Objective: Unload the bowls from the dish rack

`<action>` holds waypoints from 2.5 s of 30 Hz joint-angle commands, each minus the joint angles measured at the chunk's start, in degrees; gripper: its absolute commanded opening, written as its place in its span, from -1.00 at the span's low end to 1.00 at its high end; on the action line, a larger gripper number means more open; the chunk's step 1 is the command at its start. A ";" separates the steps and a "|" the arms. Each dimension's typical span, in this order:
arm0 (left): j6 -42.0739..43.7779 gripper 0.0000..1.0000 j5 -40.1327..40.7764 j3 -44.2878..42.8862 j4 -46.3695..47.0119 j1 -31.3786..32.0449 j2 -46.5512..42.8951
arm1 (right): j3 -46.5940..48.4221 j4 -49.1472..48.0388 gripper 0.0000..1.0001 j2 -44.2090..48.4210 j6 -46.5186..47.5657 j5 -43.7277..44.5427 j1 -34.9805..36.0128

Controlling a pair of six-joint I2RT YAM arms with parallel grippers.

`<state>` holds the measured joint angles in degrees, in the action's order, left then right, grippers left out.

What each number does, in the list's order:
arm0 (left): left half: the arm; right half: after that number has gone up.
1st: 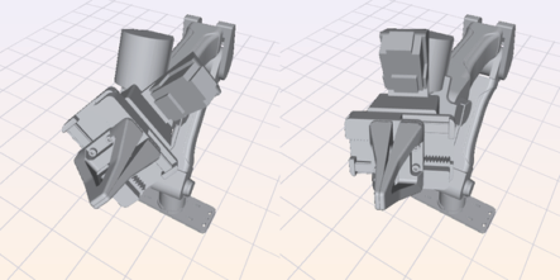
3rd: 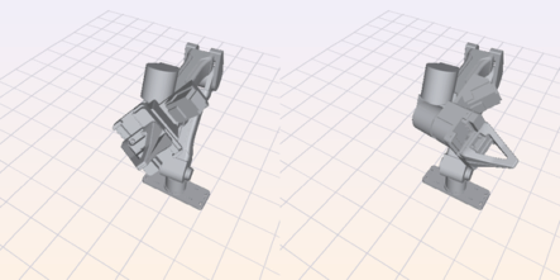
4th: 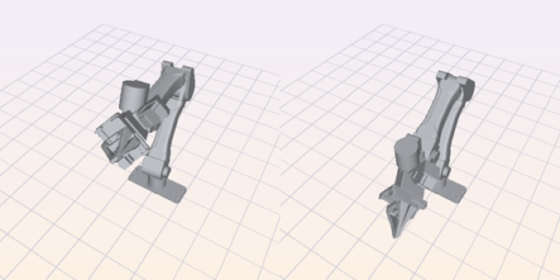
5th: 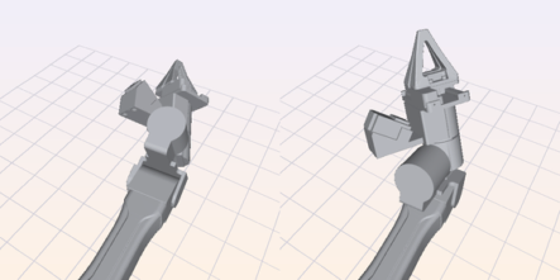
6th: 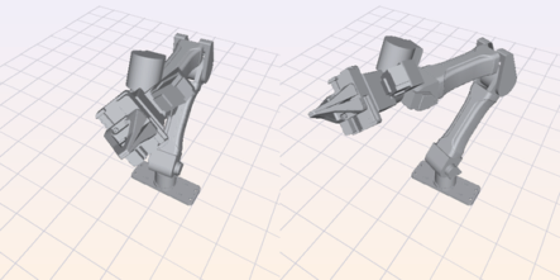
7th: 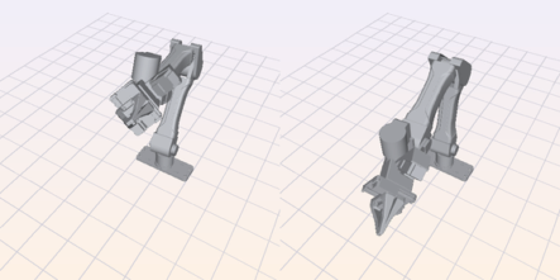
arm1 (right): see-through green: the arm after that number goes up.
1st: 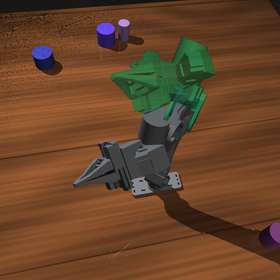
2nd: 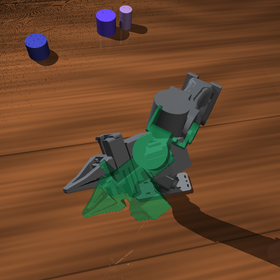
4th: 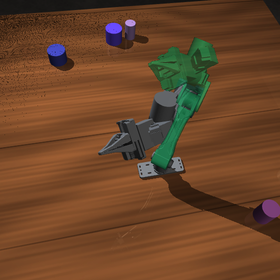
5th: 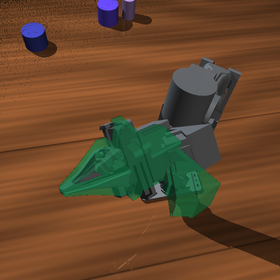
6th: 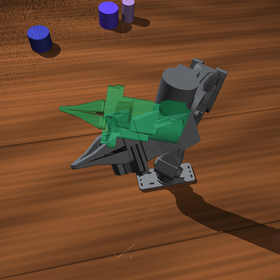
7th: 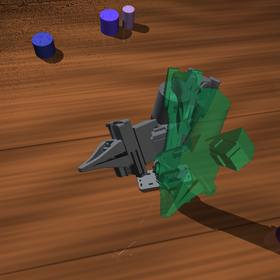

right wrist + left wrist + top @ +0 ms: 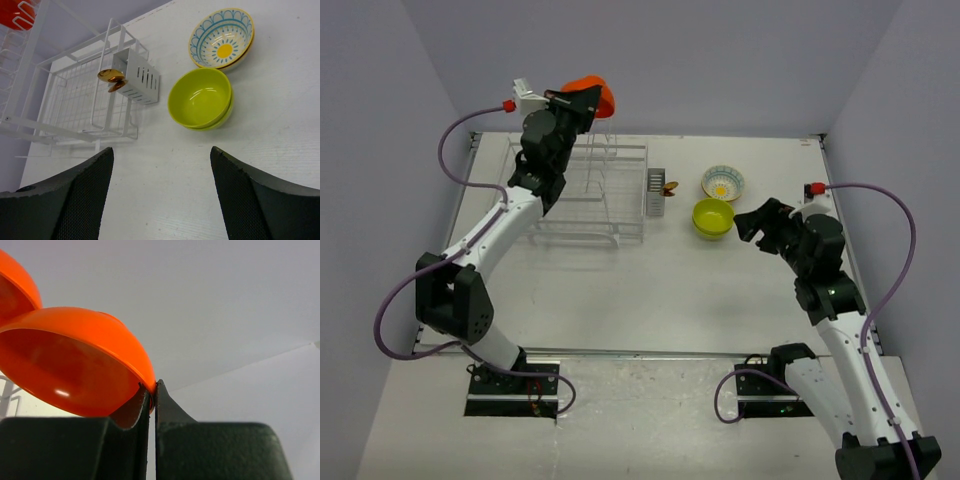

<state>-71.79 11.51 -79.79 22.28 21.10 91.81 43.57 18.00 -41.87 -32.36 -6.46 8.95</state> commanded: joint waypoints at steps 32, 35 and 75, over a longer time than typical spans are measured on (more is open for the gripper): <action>94.81 -1.00 -24.87 7.55 -42.47 38.57 -5.24 | 28.24 34.99 0.57 -26.67 12.32 -0.67 10.37; 95.25 -1.00 -25.83 4.83 -46.26 39.01 -3.48 | 26.83 34.21 0.50 -27.48 12.15 -0.22 12.40; 82.79 1.00 -1.16 2.96 -43.92 39.72 -6.63 | 14.99 18.05 -1.00 -28.63 3.36 13.05 7.77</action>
<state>16.23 -0.60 -77.87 -26.76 61.12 91.81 61.60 42.15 -73.10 -25.89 2.02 23.03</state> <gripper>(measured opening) 0.995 0.088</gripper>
